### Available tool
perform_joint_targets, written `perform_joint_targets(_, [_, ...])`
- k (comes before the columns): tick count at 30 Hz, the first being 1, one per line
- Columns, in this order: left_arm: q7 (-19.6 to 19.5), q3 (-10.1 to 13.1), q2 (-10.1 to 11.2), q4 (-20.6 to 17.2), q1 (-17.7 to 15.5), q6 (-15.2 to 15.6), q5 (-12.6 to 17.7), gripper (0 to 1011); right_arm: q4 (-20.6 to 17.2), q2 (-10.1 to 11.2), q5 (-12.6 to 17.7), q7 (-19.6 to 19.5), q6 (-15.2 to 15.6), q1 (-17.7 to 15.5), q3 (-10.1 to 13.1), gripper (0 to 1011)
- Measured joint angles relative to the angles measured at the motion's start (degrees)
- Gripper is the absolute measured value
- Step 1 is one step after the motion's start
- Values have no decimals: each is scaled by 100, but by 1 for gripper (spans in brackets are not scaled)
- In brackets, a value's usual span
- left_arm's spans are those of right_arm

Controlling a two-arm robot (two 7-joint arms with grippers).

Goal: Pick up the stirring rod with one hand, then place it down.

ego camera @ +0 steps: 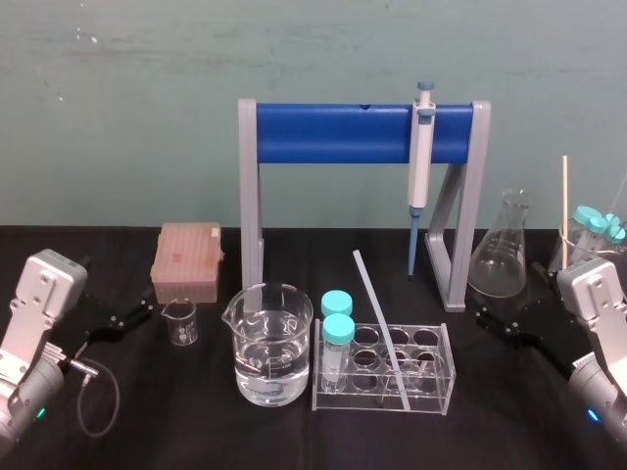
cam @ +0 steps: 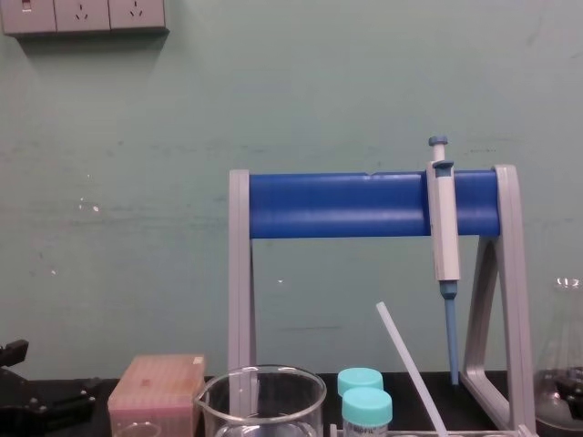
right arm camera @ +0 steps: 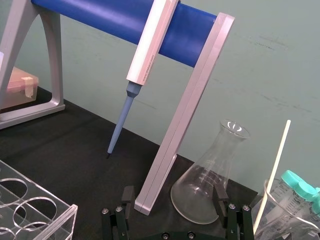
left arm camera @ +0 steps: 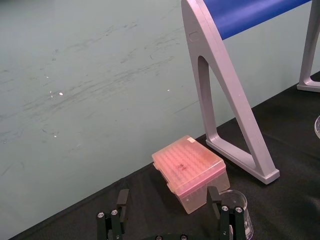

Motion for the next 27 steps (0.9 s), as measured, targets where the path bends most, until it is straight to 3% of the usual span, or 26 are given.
perform_joint_targets(27, [0,0,0,0,0,0,0,1000,0,5,0,0,0,0,0,1000])
